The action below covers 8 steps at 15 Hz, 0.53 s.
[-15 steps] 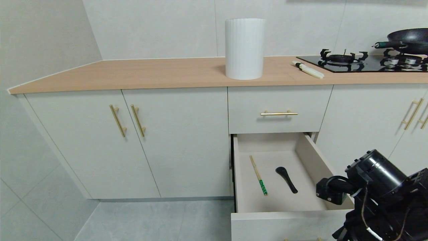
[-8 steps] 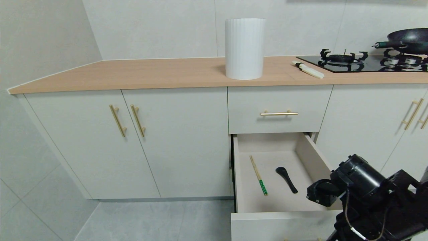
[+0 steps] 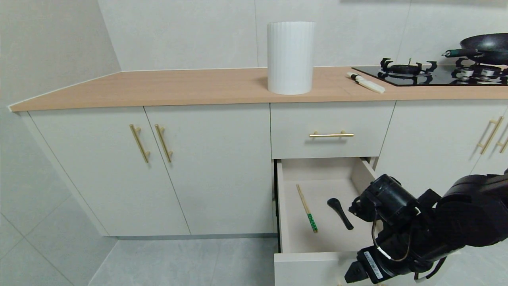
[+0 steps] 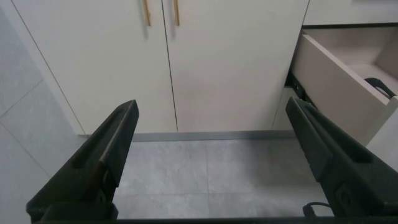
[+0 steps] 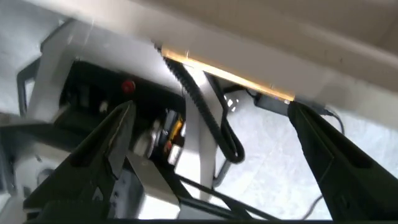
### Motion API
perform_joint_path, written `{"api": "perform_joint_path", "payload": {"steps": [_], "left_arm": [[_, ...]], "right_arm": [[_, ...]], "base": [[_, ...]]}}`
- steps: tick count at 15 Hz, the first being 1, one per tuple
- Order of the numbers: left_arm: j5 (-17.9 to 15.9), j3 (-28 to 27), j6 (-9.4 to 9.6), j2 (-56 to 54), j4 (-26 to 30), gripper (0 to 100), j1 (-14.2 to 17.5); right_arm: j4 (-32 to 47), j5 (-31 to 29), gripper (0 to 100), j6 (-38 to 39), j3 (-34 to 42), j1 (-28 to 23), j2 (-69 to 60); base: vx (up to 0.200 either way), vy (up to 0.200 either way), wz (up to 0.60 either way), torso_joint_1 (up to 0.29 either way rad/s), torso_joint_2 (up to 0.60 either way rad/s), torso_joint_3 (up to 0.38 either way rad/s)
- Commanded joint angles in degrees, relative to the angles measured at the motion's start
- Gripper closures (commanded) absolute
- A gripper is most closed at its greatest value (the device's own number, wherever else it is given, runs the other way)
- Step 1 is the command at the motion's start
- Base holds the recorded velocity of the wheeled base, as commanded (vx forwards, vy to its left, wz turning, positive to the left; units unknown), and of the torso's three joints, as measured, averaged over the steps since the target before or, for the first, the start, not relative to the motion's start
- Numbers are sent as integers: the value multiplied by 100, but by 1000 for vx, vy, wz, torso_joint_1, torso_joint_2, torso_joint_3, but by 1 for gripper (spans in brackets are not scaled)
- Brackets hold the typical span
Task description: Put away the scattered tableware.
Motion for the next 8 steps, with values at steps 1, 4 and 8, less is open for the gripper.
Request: {"api": "perform_joint_path", "payload": {"steps": [1, 4, 8], "left_arm": [[1, 2, 0, 9, -1, 0, -1], [1, 2, 0, 9, -1, 0, -1], [1, -7, 0, 9, -1, 0, -1]], "right_arm": [[-107, -67, 0, 76, -67, 2, 127], [-406, -410, 0, 225, -49, 2, 276], [-678, -629, 0, 331, -49, -51, 443]], "base": [[0, 0, 0, 0, 0, 0], [0, 0, 0, 0, 0, 0], [0, 0, 0, 0, 0, 0]]}}
